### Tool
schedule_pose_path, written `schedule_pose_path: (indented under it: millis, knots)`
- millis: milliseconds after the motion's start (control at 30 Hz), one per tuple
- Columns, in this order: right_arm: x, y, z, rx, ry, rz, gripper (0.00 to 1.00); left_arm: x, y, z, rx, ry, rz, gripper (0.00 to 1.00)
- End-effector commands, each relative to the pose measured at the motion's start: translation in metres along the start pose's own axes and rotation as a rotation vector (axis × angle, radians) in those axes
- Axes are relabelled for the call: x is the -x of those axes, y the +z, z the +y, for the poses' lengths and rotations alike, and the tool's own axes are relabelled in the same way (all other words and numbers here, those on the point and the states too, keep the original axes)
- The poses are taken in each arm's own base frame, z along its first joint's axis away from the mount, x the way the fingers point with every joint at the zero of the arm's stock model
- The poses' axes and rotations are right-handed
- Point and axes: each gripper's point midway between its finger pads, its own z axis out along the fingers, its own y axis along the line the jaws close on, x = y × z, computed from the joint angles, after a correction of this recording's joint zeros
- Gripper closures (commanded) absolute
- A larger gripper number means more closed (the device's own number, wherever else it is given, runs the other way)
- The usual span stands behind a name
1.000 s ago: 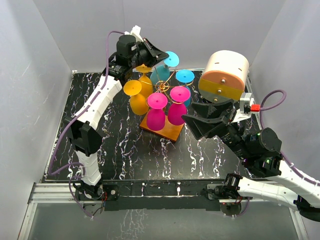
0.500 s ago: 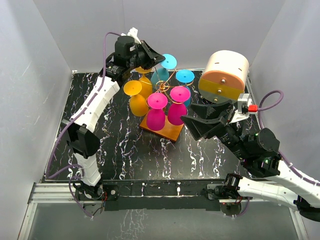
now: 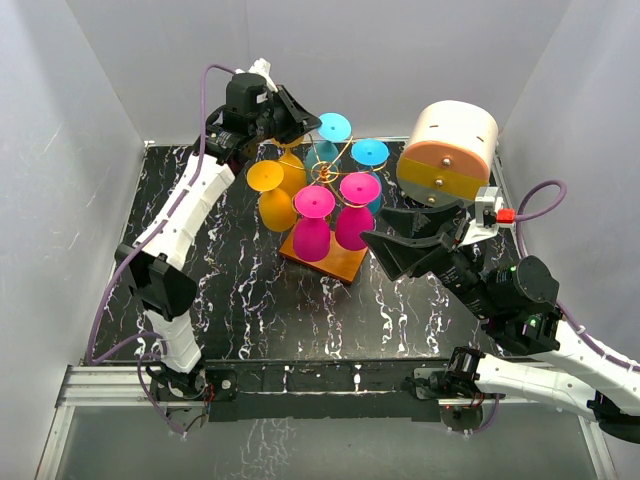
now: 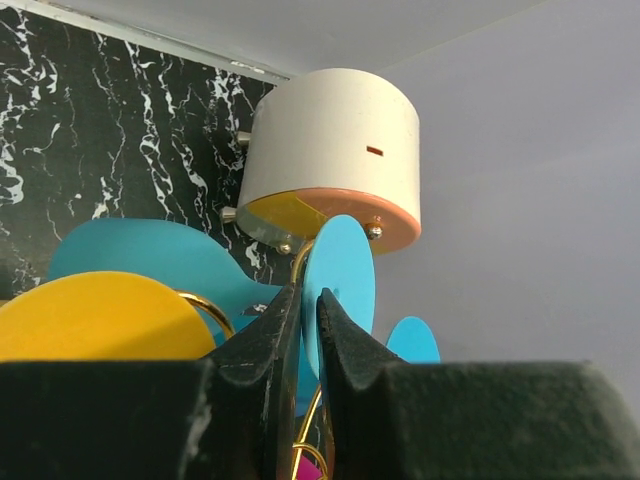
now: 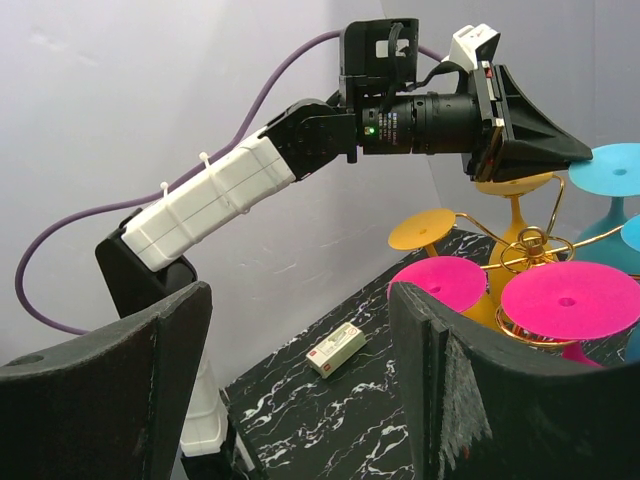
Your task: Place the wine glass upside down on the wine glass rack
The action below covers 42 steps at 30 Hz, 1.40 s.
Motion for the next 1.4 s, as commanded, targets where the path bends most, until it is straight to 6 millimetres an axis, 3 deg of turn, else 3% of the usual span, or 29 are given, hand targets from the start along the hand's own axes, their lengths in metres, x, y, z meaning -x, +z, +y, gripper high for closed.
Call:
schedule_pose_path:
  millis: [0, 267, 500, 667, 833, 933, 967, 1033, 1100, 1233, 1367]
  knots:
    - [0.012, 0.000, 0.006, 0.022, 0.017, -0.045, 0.30, 0.015, -0.027, -0.020, -0.020, 0.043, -0.052, 0.90]
    - [0.011, 0.002, 0.006, 0.023, 0.017, -0.042, 0.30, 0.014, -0.029, -0.016, 0.003, 0.060, -0.045, 0.89]
    - [0.012, 0.001, 0.004, 0.010, 0.023, -0.043, 0.30, 0.022, -0.042, -0.027, -0.014, 0.095, -0.068, 0.83]
    - [0.009, -0.001, -0.005, -0.049, 0.057, -0.032, 0.30, 0.033, -0.064, -0.047, -0.056, 0.150, -0.101, 0.79]
    - [0.006, -0.010, -0.026, -0.169, 0.077, -0.010, 0.31, 0.035, -0.104, -0.051, -0.061, 0.280, -0.137, 0.63]
    - [0.001, -0.021, -0.050, -0.298, 0.070, 0.014, 0.32, 0.034, -0.137, -0.031, 0.012, 0.357, -0.188, 0.50]
    - [0.001, -0.026, -0.059, -0.348, 0.060, 0.020, 0.32, 0.034, -0.157, -0.027, 0.034, 0.380, -0.219, 0.46]
    - [-0.002, -0.041, -0.081, -0.468, 0.022, 0.035, 0.32, 0.027, -0.180, 0.000, 0.126, 0.411, -0.242, 0.38]
    - [0.000, -0.054, -0.098, -0.563, -0.016, 0.031, 0.31, 0.020, -0.202, 0.020, 0.190, 0.444, -0.248, 0.22]
    - [0.008, -0.085, -0.126, -0.718, -0.090, 0.024, 0.29, -0.002, -0.237, 0.048, 0.252, 0.494, -0.230, 0.11]
    - [0.028, -0.108, -0.139, -0.817, -0.109, -0.024, 0.25, -0.019, -0.263, 0.079, 0.342, 0.493, -0.214, 0.02]
